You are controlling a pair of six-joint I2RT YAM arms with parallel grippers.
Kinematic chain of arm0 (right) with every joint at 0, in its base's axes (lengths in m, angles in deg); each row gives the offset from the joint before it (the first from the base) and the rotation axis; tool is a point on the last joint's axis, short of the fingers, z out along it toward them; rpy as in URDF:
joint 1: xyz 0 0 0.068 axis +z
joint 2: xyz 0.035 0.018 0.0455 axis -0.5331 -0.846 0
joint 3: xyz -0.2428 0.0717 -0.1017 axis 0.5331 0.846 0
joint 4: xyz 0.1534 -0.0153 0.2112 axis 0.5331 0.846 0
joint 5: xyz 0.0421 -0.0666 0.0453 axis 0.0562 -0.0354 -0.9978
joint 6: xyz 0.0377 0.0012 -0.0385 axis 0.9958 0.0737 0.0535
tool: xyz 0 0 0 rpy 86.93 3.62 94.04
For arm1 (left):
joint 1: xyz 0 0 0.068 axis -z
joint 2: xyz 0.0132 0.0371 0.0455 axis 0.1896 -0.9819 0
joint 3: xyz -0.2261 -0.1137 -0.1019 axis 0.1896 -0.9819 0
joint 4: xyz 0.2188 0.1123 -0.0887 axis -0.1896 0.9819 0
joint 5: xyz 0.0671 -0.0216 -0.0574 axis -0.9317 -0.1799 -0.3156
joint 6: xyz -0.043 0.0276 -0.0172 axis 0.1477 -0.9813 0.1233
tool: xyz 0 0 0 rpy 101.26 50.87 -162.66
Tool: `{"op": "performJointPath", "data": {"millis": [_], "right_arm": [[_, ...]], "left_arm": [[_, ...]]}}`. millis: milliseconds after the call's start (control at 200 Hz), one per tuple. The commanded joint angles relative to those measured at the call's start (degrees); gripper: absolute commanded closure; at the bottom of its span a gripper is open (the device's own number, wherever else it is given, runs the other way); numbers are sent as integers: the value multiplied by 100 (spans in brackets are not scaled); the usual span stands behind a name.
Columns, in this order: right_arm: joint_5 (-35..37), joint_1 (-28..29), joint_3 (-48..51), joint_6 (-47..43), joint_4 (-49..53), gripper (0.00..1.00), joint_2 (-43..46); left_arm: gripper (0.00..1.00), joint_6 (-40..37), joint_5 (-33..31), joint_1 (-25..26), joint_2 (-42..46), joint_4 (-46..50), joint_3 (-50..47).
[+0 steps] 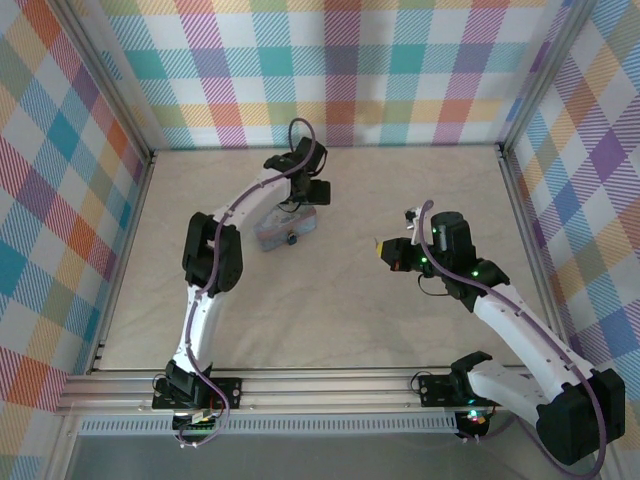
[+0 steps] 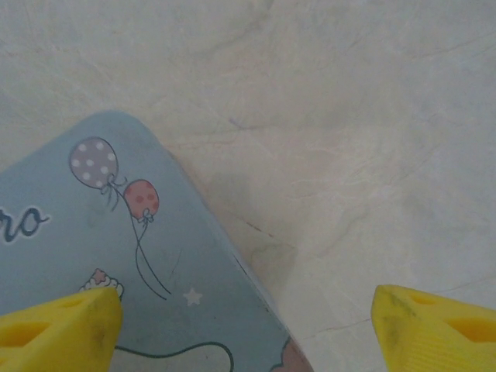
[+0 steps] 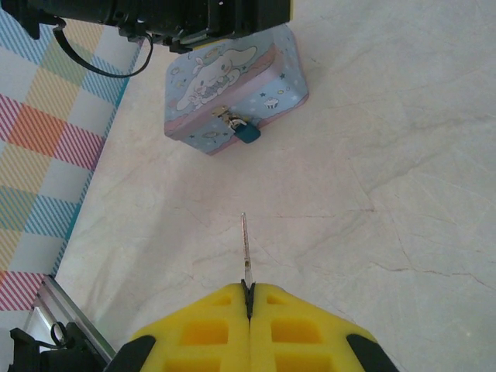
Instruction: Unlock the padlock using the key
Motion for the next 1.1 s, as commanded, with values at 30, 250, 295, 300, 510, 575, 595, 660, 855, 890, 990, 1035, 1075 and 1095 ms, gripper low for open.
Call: {"op": "performJointPath", "data": {"millis": [30,250,295,300,510,575,595,660,855,890,990,1035,1075,1095], "right_arm": [[115,-26,-41,-27,173,99,151],[193,-43,-46,-39,240,99,171],[226,-52,-62,-45,297,99,179],[230,-52,-63,-44,306,99,184],[264,-222,-215,-192,712,99,221],[206,-358,-213,-210,820,99,253],[175,-407,-208,-210,844,99,263],[50,-588,-178,-198,902,99,287],[-365,-1185,-66,-159,1068,99,355],[-403,-1286,-55,-149,1115,99,360],[-486,-1574,-37,-166,1237,99,382],[-526,-1686,-37,-182,1284,99,386],[-540,-1767,-37,-193,1337,99,402],[-547,-1809,-44,-193,1353,99,405]], "left_arm": [[16,-169,106,-43,-139,304,219],[18,-261,284,27,-184,341,101],[19,-276,306,57,-171,344,46],[19,-277,309,63,-169,344,44],[20,-259,361,246,-15,201,-421],[20,-248,366,342,88,139,-593],[20,-246,368,377,123,118,-644],[21,-217,371,490,254,36,-828],[21,-56,463,825,686,-223,-1428],[21,-23,492,893,752,-257,-1524],[21,61,532,1097,907,-364,-1786],[21,96,545,1201,955,-404,-1875],[21,129,572,1295,995,-437,-1945],[21,144,602,1347,1006,-455,-1980]]}}
